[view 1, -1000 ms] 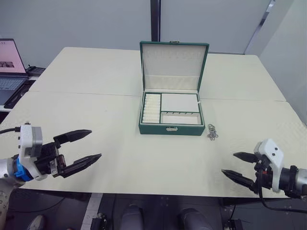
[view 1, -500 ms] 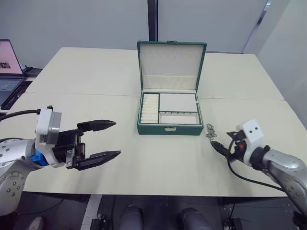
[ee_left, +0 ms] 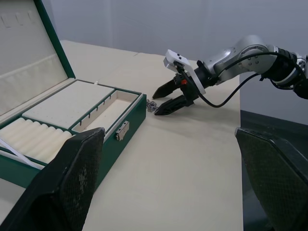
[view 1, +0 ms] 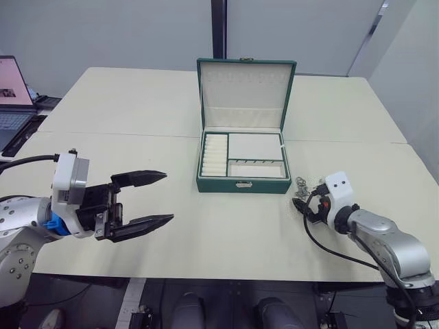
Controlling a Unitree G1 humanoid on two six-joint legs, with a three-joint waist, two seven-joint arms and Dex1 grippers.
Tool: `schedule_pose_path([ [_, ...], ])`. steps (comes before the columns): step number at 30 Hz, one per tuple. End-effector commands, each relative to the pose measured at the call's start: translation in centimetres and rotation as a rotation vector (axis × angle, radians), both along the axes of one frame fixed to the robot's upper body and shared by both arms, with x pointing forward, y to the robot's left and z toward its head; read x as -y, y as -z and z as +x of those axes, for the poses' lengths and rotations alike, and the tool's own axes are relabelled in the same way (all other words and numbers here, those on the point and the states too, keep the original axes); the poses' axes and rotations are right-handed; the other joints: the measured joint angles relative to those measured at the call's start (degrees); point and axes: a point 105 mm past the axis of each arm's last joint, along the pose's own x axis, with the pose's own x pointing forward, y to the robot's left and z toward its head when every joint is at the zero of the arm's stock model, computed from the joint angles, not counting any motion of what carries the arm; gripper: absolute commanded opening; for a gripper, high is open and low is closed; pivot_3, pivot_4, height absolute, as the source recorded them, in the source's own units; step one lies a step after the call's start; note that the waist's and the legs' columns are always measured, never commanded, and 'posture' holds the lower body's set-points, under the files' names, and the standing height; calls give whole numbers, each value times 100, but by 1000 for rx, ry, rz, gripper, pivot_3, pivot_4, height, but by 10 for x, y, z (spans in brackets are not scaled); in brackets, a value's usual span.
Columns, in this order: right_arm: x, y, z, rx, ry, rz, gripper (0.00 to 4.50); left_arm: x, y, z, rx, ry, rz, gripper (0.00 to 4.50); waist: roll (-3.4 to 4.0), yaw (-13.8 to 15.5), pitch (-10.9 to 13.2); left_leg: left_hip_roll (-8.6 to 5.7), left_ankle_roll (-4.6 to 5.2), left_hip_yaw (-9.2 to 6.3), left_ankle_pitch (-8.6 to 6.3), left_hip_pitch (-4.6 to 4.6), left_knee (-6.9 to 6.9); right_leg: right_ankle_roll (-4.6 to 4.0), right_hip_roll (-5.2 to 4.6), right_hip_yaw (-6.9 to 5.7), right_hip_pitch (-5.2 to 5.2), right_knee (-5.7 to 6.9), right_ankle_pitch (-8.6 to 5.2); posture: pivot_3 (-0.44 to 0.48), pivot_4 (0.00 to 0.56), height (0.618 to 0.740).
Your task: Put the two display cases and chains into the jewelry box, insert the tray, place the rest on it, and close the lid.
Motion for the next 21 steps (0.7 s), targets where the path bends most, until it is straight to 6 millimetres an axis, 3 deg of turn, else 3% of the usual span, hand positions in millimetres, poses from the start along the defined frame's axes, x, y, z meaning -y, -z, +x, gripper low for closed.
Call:
schedule_pose_path([
  [1,-4,-6,6,38,-4,-2,4462,2,-8,-4,44,5,12,4500,0,-1,0,0,0,1,0,0,0,0,0,0,0,0,0,0,150,740],
  [17,-6,5,11,8,-1,-13,4462,-1,-10,-7,50,-10,16,4500,-1,-3,-2,0,0,0,0,2,1,0,0,0,1,1,0,0,150,740],
  [21,-6,7,12,2,7,-8,3305,-2,-11,-8,51,-13,15,4500,-2,-3,-3,0,0,0,0,2,1,0,0,0,0,1,0,0,150,740],
])
